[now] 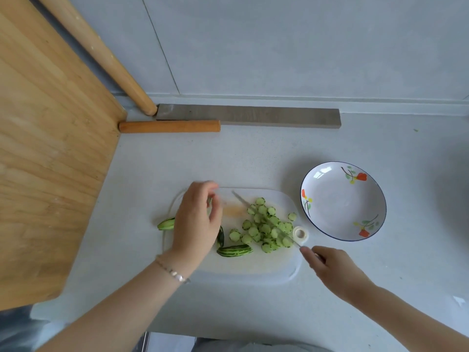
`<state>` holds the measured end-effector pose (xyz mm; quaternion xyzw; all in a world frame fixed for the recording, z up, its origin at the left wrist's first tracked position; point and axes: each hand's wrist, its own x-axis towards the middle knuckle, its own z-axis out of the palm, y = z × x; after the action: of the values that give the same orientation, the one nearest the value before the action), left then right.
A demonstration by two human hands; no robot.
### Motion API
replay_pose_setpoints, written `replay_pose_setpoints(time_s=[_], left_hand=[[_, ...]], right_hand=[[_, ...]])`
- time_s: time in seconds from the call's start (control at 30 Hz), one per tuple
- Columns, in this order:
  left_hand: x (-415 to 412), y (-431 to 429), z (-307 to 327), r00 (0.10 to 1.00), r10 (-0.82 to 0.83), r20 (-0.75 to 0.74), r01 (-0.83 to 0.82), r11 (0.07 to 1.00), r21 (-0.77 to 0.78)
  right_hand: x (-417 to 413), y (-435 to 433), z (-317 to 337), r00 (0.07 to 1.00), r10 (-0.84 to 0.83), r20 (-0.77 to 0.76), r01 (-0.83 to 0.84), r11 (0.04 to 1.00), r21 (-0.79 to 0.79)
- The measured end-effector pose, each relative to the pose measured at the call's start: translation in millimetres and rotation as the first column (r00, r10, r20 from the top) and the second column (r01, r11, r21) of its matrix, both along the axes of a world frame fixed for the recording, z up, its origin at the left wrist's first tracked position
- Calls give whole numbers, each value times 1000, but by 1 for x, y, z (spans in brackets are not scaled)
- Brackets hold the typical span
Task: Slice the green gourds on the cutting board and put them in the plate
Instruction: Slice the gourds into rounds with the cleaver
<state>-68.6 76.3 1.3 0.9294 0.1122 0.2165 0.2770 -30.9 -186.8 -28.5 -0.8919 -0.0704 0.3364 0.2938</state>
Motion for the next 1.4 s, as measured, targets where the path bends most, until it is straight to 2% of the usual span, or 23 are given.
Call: replay_pose_setpoints(time_s=[0.07,0.13,0.2,0.27,0.4,0.63,1.07,1.2,1.33,1.4], left_hand=[[-25,-5,-28,993,18,-116,-13,999,47],[-45,-14,-53,948,-85,-307,113,991,76],[-57,-24,-70,884,-187,-429,273,950,149],[-59,-31,-76,841,-209,-499,348,915,204],[-62,-34,-81,796,-141,-589,341,908,243],[-80,-17,-80,764,-80,-641,299,923,241],[-59,-36,-75,733,-127,-668,343,917,202],[-62,-37,-62,690,-82,-719,315,928,197],[-65,-30,-67,711,-36,-702,331,898,289],[-64,-31,-64,707,-53,-705,334,904,267]], right_hand=[[-1,4,0,990,-89,-111,95,995,44],[-2,7,-1,960,-171,-223,191,979,73],[-5,10,-3,931,-200,-306,231,970,70],[-9,14,-3,915,-190,-356,230,970,73],[-17,23,-3,903,-133,-409,175,982,68],[-26,35,-9,910,-75,-409,103,994,45],[-10,35,-3,855,-248,-455,327,940,102],[-20,38,-2,846,-190,-497,268,959,88],[-30,44,-9,831,-168,-531,243,967,75],[-33,47,-11,824,-160,-543,241,967,81]])
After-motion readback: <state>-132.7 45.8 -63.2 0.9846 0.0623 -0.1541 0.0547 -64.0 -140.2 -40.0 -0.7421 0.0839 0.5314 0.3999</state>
